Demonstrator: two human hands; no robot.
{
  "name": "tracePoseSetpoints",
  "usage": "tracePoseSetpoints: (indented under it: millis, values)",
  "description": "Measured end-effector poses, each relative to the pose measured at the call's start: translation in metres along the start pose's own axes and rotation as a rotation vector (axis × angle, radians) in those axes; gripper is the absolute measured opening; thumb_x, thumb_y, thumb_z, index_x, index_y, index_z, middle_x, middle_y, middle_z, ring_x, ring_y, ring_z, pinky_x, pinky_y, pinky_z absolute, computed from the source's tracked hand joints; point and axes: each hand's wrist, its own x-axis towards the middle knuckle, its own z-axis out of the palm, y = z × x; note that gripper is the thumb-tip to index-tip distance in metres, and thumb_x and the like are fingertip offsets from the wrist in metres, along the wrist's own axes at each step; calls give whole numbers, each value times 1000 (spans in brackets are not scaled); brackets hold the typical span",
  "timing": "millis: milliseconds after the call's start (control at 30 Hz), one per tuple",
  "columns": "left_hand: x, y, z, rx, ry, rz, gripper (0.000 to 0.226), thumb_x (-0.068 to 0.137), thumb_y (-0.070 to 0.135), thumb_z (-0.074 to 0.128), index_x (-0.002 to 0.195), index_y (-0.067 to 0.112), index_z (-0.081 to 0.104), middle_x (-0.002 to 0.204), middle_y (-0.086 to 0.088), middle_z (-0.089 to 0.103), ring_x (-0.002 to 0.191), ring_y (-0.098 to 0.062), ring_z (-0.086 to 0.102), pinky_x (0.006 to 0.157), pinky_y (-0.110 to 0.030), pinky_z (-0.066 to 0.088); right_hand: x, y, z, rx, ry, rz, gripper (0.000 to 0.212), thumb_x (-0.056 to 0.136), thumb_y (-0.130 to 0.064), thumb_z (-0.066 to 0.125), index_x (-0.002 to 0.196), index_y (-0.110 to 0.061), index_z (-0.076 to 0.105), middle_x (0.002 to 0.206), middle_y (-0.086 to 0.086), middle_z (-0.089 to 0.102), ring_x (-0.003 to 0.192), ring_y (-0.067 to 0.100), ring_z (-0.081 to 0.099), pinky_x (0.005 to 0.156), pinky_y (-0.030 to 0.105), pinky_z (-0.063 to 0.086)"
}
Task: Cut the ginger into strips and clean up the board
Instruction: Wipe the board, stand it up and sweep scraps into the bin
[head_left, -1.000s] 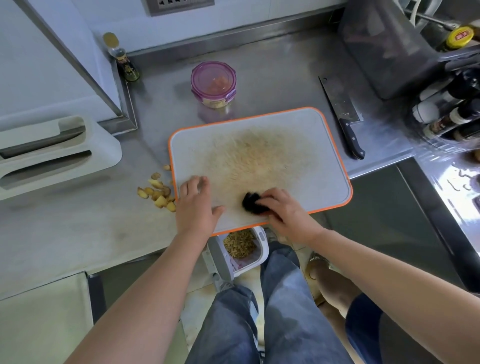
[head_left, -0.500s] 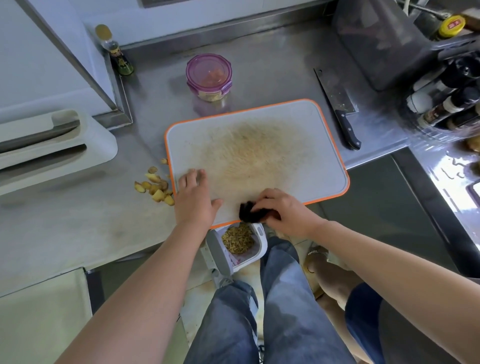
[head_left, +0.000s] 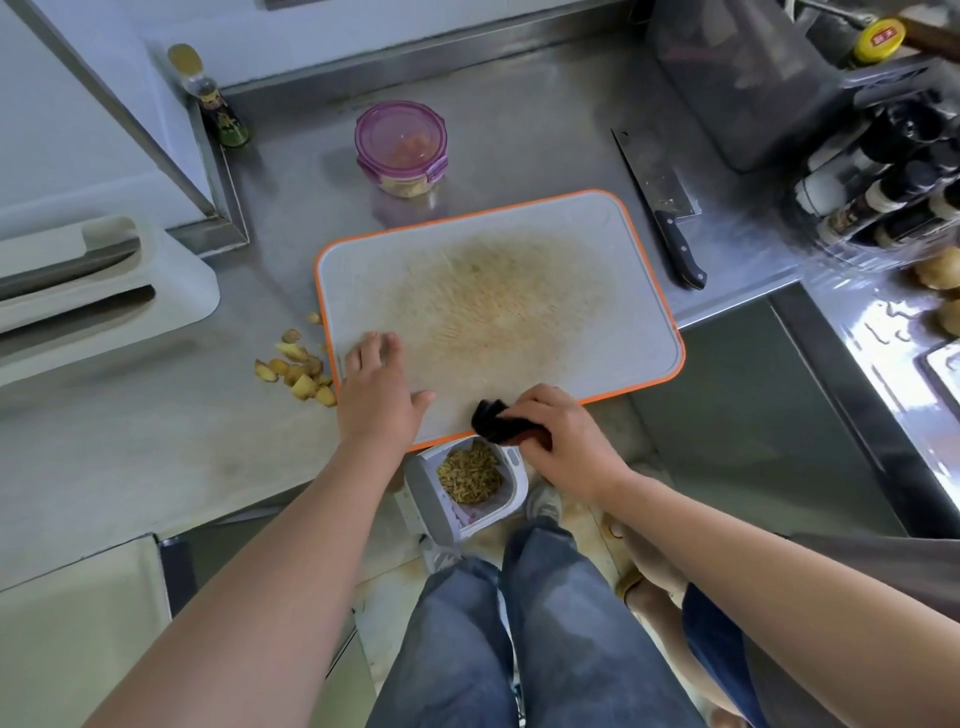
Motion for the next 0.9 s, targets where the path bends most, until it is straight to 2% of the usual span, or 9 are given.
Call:
tracePoseSetpoints:
  millis: [67, 133, 200, 300, 433, 600, 700, 833, 900]
  values:
    - [0, 0, 1, 2, -5, -5, 80, 92, 42, 60, 152, 9, 18, 157, -12, 18, 142, -31, 18, 114, -39, 27, 5, 4, -11, 41, 131, 65, 42, 74, -7, 49, 112, -10, 67, 103, 3, 56, 97, 16, 53, 89, 22, 42]
    - [0, 1, 1, 7, -10, -16, 80, 92, 41, 59, 152, 9, 17, 158, -12, 16, 143, -31, 17, 115, -39, 27, 7, 15, -20, 12, 381, 239, 42, 76, -3, 50, 115, -8, 64, 105, 4, 53, 101, 22, 52, 90, 32, 46]
    - [0, 2, 1, 13, -16, -24, 80, 93, 40, 58, 153, 9, 15, 159, -12, 13, 144, -31, 14, 116, -38, 25, 3, 22, -17, -68, 455, 380, 42, 79, 1, 54, 119, -6, 62, 108, 6, 52, 102, 27, 48, 90, 37, 44]
    - [0, 3, 2, 15, -21, -33, 81, 94, 40, 56, 154, 9, 12, 160, -12, 10, 146, -30, 12, 117, -37, 22, -7, 14, 5, -100, 290, 272, 40, 78, 2, 57, 117, -6, 65, 105, 6, 55, 98, 26, 48, 87, 32, 40]
    - [-1, 1, 2, 13, -39, -35, 82, 95, 41, 54, 154, 9, 8, 161, -11, 7, 147, -29, 9, 118, -36, 20, 7, -7, -3, 98, 22, 125, 38, 77, -2, 54, 111, -12, 70, 100, 3, 58, 92, 18, 55, 82, 21, 40]
    - [-2, 1, 3, 1, -31, -32, 79, 95, 39, 55, 154, 10, 10, 161, -10, 8, 147, -29, 9, 118, -36, 19, 60, 7, -19, -63, 280, 236, 48, 84, 6, 48, 128, -8, 58, 118, 11, 54, 109, 29, 45, 92, 25, 34]
    - [-2, 1, 3, 0, -34, -34, 80, 96, 41, 53, 155, 10, 8, 162, -9, 5, 147, -28, 7, 118, -35, 17, 63, 6, -2, -98, 96, 132, 53, 80, 9, 47, 128, -9, 60, 124, 13, 55, 108, 32, 44, 95, 34, 37]
    - [-2, 1, 3, -2, -43, -31, 80, 97, 42, 51, 155, 10, 6, 162, -8, 3, 148, -27, 4, 118, -35, 18, 43, -4, -9, -53, -244, -82, 43, 75, 3, 53, 108, -16, 72, 103, 2, 63, 95, 17, 50, 87, 23, 39]
    - [-3, 1, 3, -7, -42, -33, 80, 97, 42, 51, 155, 10, 6, 162, -8, 3, 148, -27, 3, 119, -36, 17, 44, -8, -23, -10, -373, -74, 42, 75, 7, 52, 103, -17, 74, 97, -4, 62, 91, 7, 50, 85, 11, 37]
